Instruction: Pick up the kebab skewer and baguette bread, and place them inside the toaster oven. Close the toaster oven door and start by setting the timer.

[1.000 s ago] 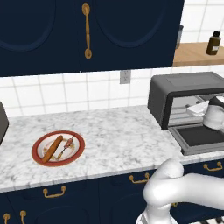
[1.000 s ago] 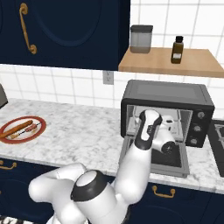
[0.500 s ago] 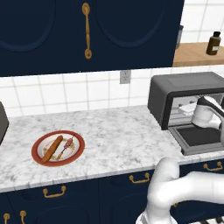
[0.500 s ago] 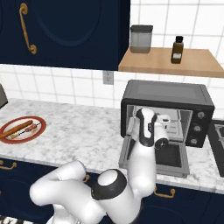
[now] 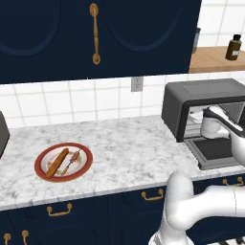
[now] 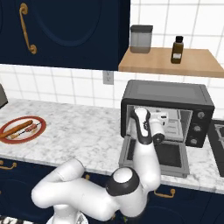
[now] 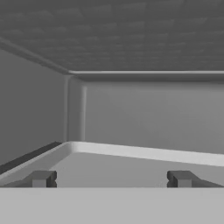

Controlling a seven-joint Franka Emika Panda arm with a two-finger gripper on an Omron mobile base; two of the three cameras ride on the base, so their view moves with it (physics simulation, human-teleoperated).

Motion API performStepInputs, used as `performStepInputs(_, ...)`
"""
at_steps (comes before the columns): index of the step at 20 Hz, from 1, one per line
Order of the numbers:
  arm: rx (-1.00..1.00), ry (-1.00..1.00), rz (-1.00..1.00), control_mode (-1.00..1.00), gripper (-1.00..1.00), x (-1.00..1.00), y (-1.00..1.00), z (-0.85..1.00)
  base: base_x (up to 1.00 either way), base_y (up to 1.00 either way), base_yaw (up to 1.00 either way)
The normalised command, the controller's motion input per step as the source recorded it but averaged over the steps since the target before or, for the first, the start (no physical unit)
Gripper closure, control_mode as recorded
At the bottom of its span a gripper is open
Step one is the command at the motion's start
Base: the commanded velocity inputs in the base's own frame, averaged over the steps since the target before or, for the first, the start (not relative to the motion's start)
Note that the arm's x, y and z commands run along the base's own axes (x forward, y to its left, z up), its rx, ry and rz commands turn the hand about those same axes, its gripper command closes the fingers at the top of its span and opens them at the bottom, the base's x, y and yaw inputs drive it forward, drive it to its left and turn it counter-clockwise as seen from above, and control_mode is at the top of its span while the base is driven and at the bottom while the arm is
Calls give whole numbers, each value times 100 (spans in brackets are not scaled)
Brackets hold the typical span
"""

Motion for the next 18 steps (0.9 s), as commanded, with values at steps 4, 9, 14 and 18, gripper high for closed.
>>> performStepInputs(4,-1,5,-1,-100,-100,13,-35,-30,0,0,0)
performStepInputs(9,-6,15,0,-100,-100,-29,-33,-69,0,0,0)
performStepInputs(14,-11,18,0,-100,-100,-70,-20,-83,0,0,0)
performStepInputs(18,-10,15,0,-100,-100,-97,-21,-77,0,0,0)
